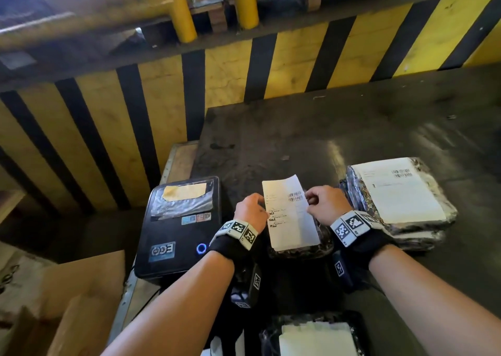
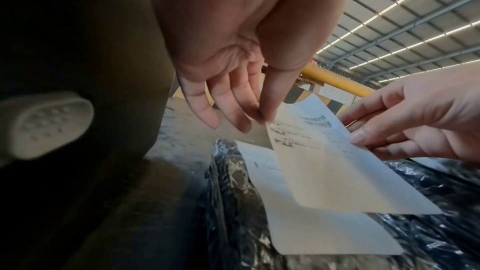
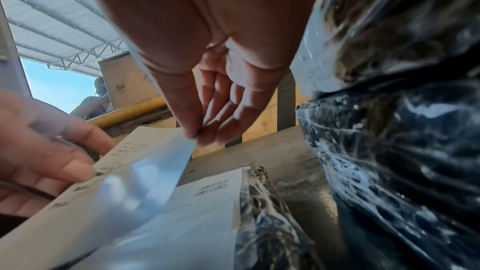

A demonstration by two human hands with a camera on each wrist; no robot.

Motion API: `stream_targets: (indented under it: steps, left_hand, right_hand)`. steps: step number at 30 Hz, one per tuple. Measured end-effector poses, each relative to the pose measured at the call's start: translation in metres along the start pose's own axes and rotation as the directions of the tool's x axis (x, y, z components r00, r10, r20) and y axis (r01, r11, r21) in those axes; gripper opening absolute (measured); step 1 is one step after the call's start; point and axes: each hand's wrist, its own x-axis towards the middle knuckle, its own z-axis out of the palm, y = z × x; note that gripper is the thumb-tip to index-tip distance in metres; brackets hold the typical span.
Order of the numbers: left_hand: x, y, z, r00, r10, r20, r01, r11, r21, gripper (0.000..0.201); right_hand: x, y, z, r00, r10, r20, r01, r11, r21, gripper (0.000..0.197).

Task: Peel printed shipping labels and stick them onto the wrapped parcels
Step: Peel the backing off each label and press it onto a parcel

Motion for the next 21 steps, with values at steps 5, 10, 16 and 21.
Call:
stream_targets:
  steps: [5, 10, 16, 21]
  left_hand:
    - [0.008, 0.0, 0.007, 1.0, -0.004, 0.03, 0.003, 0.999, 0.035, 0.019]
    - [0.011, -0.001, 0.01, 0.999, -0.02, 0.046, 0.017, 0.999, 0.045, 0.019]
    - [0.012, 0.001, 0.015, 0.998, -0.023, 0.053, 0.019, 0.996, 0.084, 0.015]
    - [0.012, 0.001, 0.018, 0.998, -0.037, 0.057, 0.032, 0.996, 0.086, 0.018]
  right_hand:
    - [0.009, 0.007, 0.01, 0.999, 0.04, 0.016, -0.04, 0.999, -0.031, 0.027]
    - [0.015, 0.011, 0.016, 0.998, 0.055, 0.037, -0.054, 0.998, -0.03, 0.027]
    - [0.017, 0.013, 0.019, 0.997, 0.066, 0.037, -0.065, 0.997, -0.03, 0.027]
    - [0.015, 0.015, 0.021, 0.996, 0.068, 0.054, -0.065, 0.997, -0.05, 0.027]
